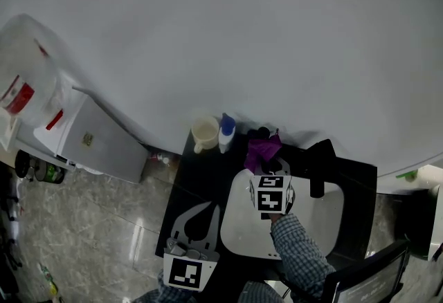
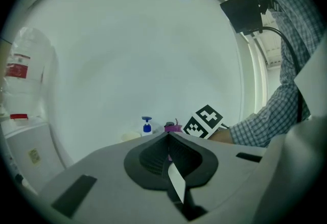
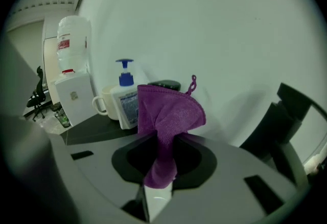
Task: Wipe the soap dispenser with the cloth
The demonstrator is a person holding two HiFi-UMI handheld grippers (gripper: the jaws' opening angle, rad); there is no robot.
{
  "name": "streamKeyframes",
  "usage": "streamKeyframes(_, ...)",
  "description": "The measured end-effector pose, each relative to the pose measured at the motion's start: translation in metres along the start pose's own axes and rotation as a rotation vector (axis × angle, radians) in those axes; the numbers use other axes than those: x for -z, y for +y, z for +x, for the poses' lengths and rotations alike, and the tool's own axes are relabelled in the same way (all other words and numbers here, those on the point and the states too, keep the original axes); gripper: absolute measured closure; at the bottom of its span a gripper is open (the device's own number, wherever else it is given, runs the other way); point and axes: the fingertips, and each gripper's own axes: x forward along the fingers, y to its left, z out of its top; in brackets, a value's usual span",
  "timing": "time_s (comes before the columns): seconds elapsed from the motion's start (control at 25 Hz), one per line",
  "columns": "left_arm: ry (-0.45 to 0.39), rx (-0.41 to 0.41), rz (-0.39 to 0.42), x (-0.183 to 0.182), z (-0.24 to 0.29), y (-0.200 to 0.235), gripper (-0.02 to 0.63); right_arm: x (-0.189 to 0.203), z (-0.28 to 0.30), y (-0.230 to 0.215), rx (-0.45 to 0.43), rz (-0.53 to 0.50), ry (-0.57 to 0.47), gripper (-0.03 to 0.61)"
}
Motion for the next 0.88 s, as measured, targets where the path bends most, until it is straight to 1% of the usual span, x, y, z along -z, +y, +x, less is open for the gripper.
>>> streamKeyframes(0.16, 0.008, -0.02, -0.037, 0.004, -0.003, 0.005, 0.612, 0.019, 0.006, 0.003, -0.008, -0.026, 0.051, 0.499)
streamKeyframes(0.28, 0.001, -0.02, -0.033, 0.003, -0.005, 0.005, 0.612, 0.025, 0.0, 0.004, -0.015, -0.036, 0.075, 0.499)
streamKeyframes(0.36, -0.005, -0.011, -0.017, 0.0, -0.004, 0.004, 0.612, 0.028, -0.011, 0.006, -0.026, -0.047, 0.088, 0.499)
streamKeyframes(0.44, -0.014, -0.003, -0.012, -0.003, -0.002, 0.003, 0.612, 0.024, -0.026, 0.006, -0.037, -0.05, 0.077, 0.499)
streamKeyframes(0.56, -0.037, -0.001, -0.032, -0.009, 0.003, 0.001, 0.612, -0.001, -0.049, 0.0, -0.026, -0.035, 0.002, 0.499)
streamKeyframes(0.68, -0.049, 0.006, -0.022, -0.013, 0.005, -0.001, 0.612, -0.04, -0.068, -0.01, 0.0, -0.012, -0.093, 0.499)
streamKeyframes(0.8, -0.052, 0.005, -0.014, -0.016, 0.006, -0.001, 0.612, -0.077, -0.072, -0.016, 0.024, -0.006, -0.159, 0.499)
streamKeyframes(0.88, -0.05, 0.003, -0.006, -0.015, 0.005, 0.0, 0.612, -0.092, -0.064, -0.016, 0.03, -0.013, -0.174, 0.499)
